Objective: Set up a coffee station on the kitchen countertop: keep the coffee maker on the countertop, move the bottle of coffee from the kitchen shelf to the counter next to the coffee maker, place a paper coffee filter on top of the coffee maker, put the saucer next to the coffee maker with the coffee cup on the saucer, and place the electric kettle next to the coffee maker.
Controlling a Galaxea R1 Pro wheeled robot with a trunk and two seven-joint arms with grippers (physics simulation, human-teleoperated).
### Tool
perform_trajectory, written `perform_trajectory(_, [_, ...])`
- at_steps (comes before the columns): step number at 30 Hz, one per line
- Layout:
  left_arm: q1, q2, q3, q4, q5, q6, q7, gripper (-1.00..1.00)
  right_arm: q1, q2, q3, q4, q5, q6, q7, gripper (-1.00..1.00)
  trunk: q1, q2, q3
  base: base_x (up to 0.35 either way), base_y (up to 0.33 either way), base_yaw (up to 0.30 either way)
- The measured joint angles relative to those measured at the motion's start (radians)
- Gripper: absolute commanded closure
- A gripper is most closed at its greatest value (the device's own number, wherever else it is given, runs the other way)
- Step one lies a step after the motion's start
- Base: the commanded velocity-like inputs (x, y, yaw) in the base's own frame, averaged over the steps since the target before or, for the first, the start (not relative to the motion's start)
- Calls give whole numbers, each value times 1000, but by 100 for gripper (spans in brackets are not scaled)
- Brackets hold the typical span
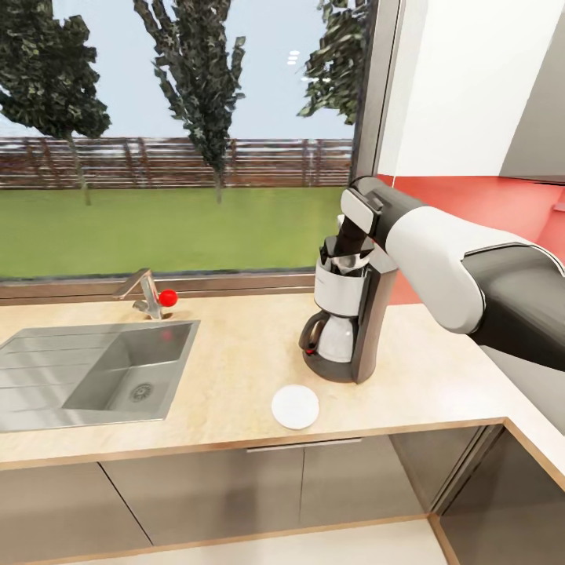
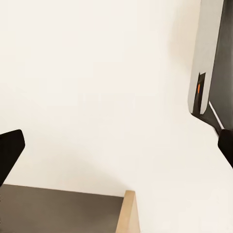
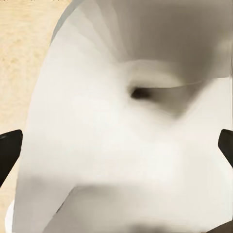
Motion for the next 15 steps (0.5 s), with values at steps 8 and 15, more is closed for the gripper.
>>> perform_trajectory(8, [0,-1,-1,0,0,0,0,-100,0,0,-3,-2,-4,0,0,-100,0,0,0,161,0,0])
perform_trajectory(15, [0,-1,-1,0,0,0,0,-100,0,0,-4,-7,-5,0,0,-100,0,0,0,5,0,0])
